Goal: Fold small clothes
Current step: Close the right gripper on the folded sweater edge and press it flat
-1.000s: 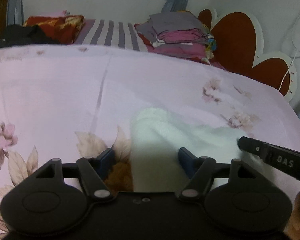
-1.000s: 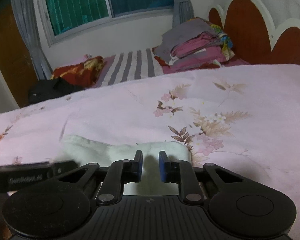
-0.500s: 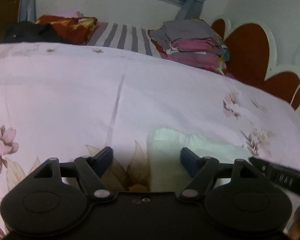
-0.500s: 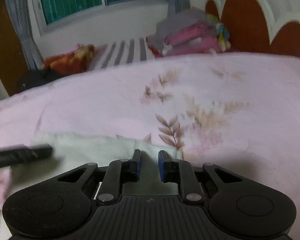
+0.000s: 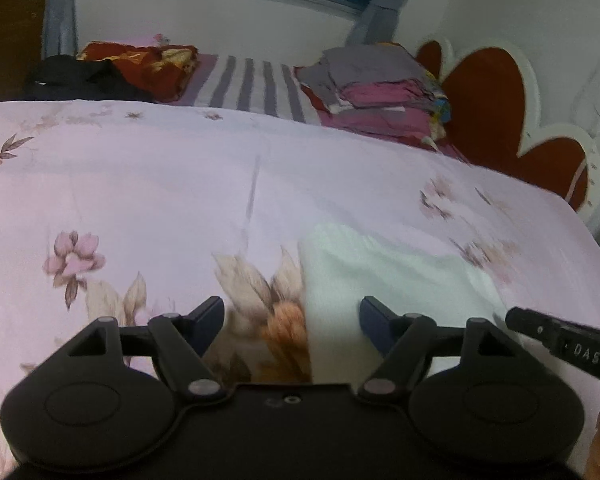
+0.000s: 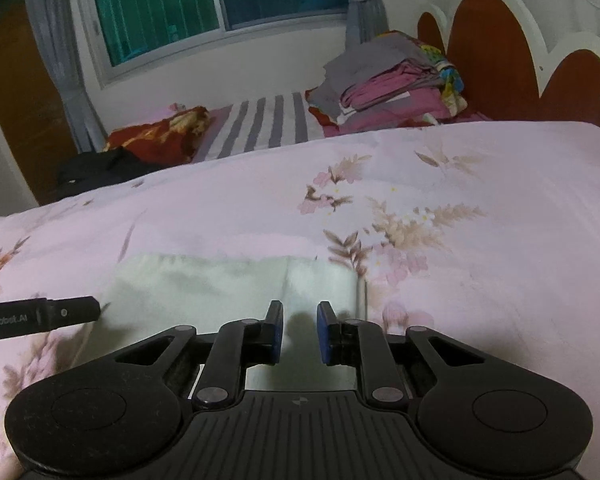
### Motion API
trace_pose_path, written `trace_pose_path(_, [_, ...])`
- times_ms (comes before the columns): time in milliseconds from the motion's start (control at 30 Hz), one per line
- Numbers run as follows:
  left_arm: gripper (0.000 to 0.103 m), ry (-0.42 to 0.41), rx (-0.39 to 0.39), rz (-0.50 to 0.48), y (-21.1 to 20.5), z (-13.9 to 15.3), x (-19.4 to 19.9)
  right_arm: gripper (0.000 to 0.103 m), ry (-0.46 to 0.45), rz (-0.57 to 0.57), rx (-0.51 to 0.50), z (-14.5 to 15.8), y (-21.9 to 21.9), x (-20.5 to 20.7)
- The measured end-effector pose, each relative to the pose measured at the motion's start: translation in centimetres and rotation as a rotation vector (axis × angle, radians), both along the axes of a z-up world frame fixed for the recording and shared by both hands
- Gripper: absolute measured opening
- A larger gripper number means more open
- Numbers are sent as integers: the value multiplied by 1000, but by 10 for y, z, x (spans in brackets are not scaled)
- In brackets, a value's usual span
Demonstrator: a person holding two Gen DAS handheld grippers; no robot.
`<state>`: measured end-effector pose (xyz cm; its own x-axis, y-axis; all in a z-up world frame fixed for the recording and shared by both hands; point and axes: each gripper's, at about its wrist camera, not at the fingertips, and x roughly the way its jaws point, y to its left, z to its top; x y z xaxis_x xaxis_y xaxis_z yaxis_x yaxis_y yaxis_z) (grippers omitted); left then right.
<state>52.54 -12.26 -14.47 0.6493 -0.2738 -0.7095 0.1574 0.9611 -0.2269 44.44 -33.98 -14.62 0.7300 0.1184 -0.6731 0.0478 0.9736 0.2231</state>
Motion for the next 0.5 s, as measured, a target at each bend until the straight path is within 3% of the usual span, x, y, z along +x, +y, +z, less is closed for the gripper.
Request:
trace_pose_path(267, [74,7,-25,-55,-7,0,-32,18,10,-1,0,6,6,-47])
trace_pose_path(500, [78,-2,-17,-71,-6,-23,-38,18,24,-24,-6,-9,10,-64])
